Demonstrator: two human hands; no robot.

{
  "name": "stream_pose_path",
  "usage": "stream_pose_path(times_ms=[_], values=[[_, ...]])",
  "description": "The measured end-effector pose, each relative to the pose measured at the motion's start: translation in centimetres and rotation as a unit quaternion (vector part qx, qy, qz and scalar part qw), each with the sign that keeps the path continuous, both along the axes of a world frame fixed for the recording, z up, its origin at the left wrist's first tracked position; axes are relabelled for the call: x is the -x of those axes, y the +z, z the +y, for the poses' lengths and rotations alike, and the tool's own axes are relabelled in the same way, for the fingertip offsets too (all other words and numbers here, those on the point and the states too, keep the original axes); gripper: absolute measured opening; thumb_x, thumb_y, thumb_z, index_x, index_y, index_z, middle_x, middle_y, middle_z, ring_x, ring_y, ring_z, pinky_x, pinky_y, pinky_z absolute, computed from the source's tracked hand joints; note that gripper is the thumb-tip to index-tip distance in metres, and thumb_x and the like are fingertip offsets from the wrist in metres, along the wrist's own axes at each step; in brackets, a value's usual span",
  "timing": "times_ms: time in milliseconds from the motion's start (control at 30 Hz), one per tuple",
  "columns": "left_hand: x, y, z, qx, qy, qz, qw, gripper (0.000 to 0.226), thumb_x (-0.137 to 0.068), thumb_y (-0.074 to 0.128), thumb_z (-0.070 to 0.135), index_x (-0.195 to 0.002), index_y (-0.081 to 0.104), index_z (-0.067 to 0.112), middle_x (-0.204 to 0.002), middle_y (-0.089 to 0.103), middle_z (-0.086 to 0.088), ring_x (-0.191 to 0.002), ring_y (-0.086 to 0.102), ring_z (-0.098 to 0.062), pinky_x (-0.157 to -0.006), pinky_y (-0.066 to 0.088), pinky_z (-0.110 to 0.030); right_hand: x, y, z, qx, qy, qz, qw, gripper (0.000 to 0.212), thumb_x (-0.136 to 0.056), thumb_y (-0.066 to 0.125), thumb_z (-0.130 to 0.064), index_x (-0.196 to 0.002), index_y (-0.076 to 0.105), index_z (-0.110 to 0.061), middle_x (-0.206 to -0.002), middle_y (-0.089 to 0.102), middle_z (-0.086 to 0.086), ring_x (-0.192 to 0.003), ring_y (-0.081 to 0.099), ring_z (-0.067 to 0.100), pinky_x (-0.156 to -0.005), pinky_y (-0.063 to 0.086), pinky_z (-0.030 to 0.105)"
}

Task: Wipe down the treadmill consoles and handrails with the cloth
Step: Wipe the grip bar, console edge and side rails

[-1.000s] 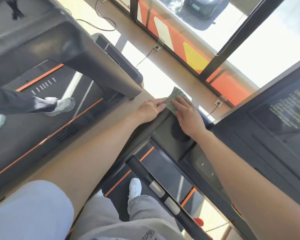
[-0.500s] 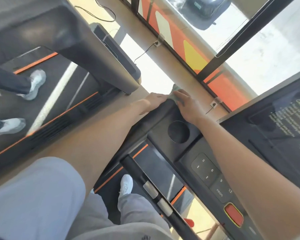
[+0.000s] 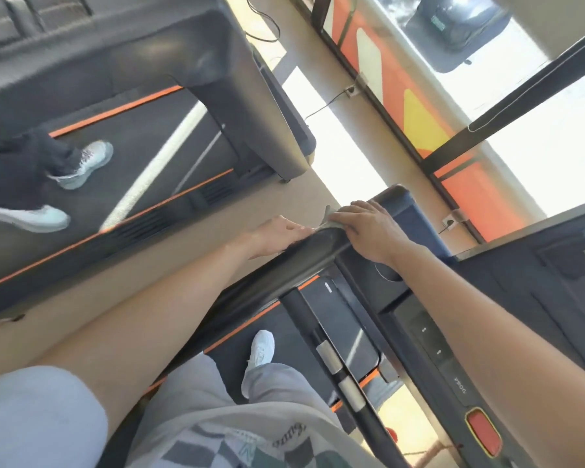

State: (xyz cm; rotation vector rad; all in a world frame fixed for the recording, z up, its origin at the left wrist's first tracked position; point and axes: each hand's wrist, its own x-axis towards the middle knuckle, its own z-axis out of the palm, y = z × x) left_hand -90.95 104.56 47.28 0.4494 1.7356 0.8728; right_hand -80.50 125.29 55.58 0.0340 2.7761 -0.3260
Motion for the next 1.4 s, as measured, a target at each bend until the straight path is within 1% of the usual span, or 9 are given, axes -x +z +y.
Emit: stream_pose_path(times_ms=[67, 167, 333, 600, 833, 900, 1000, 1167, 1400], values=[[-0.4, -0.6, -1.8, 0.003, 0.021, 0.001, 1.0, 0.072, -0.075, 0.053, 0.083, -0.083, 0.068, 0.013, -0.084, 0.058, 0.004, -0.079, 0.053, -0.013, -0.082, 0.044, -0.037, 0.0, 0.1, -1.3, 0.011, 0.008, -0.003, 1.0, 0.041, -0.101, 0.041, -0.012, -0.131, 0.062, -0.03, -0.135, 0.061, -0.008, -0.131, 0.047, 0.021, -0.117, 0.025, 0.041], [-1.4, 0.2, -4.4, 0.003, 0.033, 0.009, 0.999, 0.056, -0.076, 0.051, 0.081, -0.086, 0.065, 0.028, -0.084, 0.057, 0.008, -0.077, 0.05, -0.01, -0.078, 0.042, -0.034, -0.5, -0.2, -3.0, 0.017, 0.03, -0.003, 0.999, 0.04, -0.101, 0.043, -0.011, -0.132, 0.062, -0.028, -0.135, 0.061, -0.009, -0.129, 0.048, 0.02, -0.113, 0.024, 0.035], [-2.5, 1.1, -8.4, -0.012, 0.041, 0.004, 0.999, 0.056, -0.088, 0.051, 0.072, -0.091, 0.076, 0.023, -0.084, 0.068, 0.01, -0.076, 0.057, -0.006, -0.088, 0.053, -0.037, -1.1, -1.1, -5.8, 0.035, 0.052, 0.026, 0.998, 0.038, -0.097, 0.048, -0.008, -0.128, 0.066, -0.021, -0.129, 0.066, -0.003, -0.12, 0.056, 0.027, -0.106, 0.035, 0.04], [-4.2, 2.4, -16.7, 0.016, 0.062, 0.031, 0.998, 0.028, -0.098, 0.053, 0.059, -0.098, 0.079, 0.047, -0.091, 0.076, 0.023, -0.088, 0.07, 0.001, -0.088, 0.053, -0.024, -1.5, -1.5, -12.1, 0.066, 0.074, -0.011, 0.995, 0.048, -0.092, 0.037, -0.017, -0.128, 0.067, -0.026, -0.129, 0.067, -0.005, -0.121, 0.057, 0.026, -0.109, 0.034, 0.044], [-5.1, 2.2, -24.1, 0.051, 0.07, 0.046, 0.995, 0.06, -0.078, 0.048, 0.078, -0.095, 0.08, 0.031, -0.102, 0.078, 0.001, -0.101, 0.071, -0.021, -0.102, 0.051, -0.04, -0.3, -1.3, -17.9, 0.089, 0.125, -0.089, 0.984, 0.046, -0.097, 0.041, -0.014, -0.134, 0.062, -0.033, -0.137, 0.062, -0.012, -0.126, 0.056, 0.019, -0.11, 0.035, 0.036], [-5.8, 2.1, -25.8, 0.063, 0.103, 0.047, 0.992, 0.065, -0.077, 0.051, 0.081, -0.093, 0.08, 0.024, -0.09, 0.076, -0.001, -0.082, 0.067, -0.028, -0.091, 0.052, -0.037, -0.2, -1.2, -19.4, 0.09, 0.143, -0.103, 0.98, 0.046, -0.099, 0.043, -0.014, -0.136, 0.06, -0.034, -0.139, 0.061, -0.013, -0.126, 0.056, 0.02, -0.11, 0.036, 0.034], [-7.0, 2.5, -27.6, 0.076, 0.155, 0.064, 0.983, 0.058, -0.088, 0.059, 0.07, -0.082, 0.078, 0.015, -0.067, 0.061, -0.004, -0.061, 0.049, -0.015, -0.068, 0.043, -0.03, -0.4, -1.2, -21.4, 0.102, 0.164, -0.106, 0.975, 0.045, -0.099, 0.042, -0.014, -0.136, 0.059, -0.033, -0.135, 0.063, -0.014, -0.121, 0.057, 0.021, -0.106, 0.04, 0.035], [-9.3, 3.7, -30.5, 0.098, 0.227, 0.105, 0.963, 0.048, -0.09, 0.066, 0.059, -0.058, 0.072, 0.024, -0.051, 0.057, 0.002, -0.051, 0.046, -0.014, -0.061, 0.039, -0.031, -1.7, -1.8, -24.6, 0.145, 0.188, -0.063, 0.969, 0.044, -0.095, 0.041, -0.016, -0.13, 0.064, -0.028, -0.125, 0.069, -0.01, -0.11, 0.063, 0.025, -0.096, 0.048, 0.041], [-12.3, 4.6, -35.3, 0.193, 0.293, 0.192, 0.916, 0.043, -0.08, 0.071, 0.067, -0.061, 0.074, 0.029, -0.056, 0.065, 0.015, -0.065, 0.062, -0.013, -0.06, 0.043, -0.029, -2.6, -2.1, -29.8, 0.167, 0.203, -0.057, 0.963, 0.039, -0.096, 0.045, -0.023, -0.13, 0.063, -0.033, -0.115, 0.073, -0.006, -0.103, 0.065, 0.029, -0.089, 0.051, 0.038]])
